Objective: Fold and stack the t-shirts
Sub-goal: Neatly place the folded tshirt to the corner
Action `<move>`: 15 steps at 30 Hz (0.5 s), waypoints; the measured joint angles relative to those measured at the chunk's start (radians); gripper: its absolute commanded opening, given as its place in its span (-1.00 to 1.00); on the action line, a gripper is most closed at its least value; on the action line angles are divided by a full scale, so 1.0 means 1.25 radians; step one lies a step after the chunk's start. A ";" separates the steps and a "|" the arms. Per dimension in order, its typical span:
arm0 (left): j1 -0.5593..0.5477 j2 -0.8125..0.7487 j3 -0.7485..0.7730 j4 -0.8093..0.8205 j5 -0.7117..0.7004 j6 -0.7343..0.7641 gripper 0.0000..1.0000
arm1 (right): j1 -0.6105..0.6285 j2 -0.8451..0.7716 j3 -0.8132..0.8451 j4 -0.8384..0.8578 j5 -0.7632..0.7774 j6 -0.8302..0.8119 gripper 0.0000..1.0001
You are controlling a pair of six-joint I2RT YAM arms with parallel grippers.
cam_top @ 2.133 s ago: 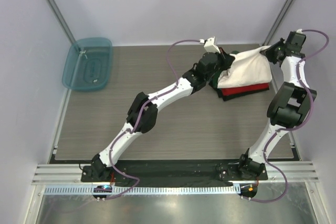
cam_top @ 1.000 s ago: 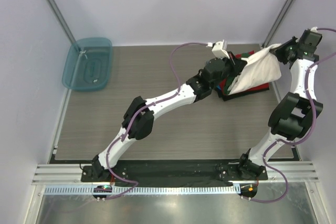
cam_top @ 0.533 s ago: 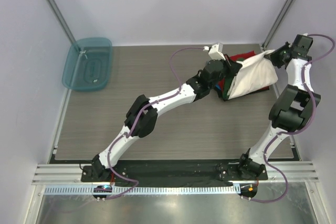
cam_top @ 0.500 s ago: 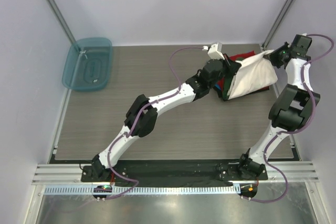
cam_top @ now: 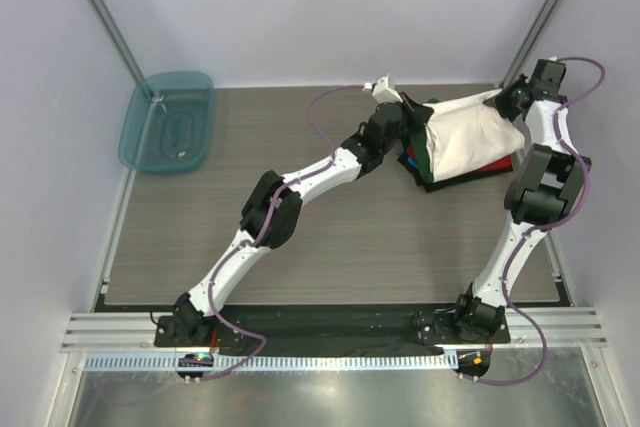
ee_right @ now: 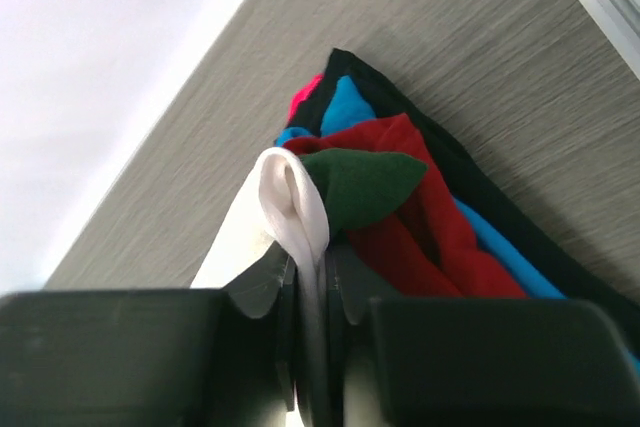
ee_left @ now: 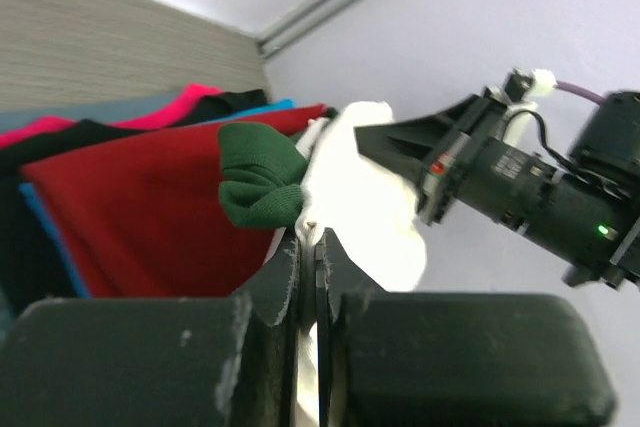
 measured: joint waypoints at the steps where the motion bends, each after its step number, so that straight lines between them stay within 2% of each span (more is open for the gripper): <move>1: 0.007 0.012 0.000 0.007 0.001 -0.008 -0.96 | 0.003 0.008 0.002 0.001 0.003 -0.001 -0.49; 2: 0.013 0.023 0.000 0.011 0.002 -0.016 -0.86 | 0.004 0.017 0.005 0.003 0.006 -0.001 -0.28; 3: 0.020 0.037 0.000 0.012 0.002 -0.020 -0.79 | 0.005 0.029 0.007 0.008 0.013 -0.003 0.09; 4: 0.026 0.046 0.000 0.012 0.000 -0.020 -0.70 | 0.006 0.038 0.010 0.015 0.021 -0.002 0.18; 5: 0.031 0.056 0.000 0.012 -0.003 -0.020 -0.21 | 0.006 0.045 0.013 0.020 0.031 -0.006 0.29; 6: 0.036 0.065 0.000 0.011 -0.005 -0.014 0.09 | 0.005 0.052 0.015 0.025 0.041 -0.008 0.52; 8: 0.043 0.074 0.000 0.006 -0.017 -0.004 0.42 | 0.002 0.053 0.016 0.025 0.067 -0.013 0.57; 10: 0.051 0.074 0.005 -0.004 -0.031 0.016 0.52 | 0.001 0.051 0.020 0.025 0.099 -0.020 0.59; 15: 0.065 0.056 0.013 -0.002 -0.049 0.068 0.55 | 0.001 0.024 0.022 0.009 0.186 -0.044 0.60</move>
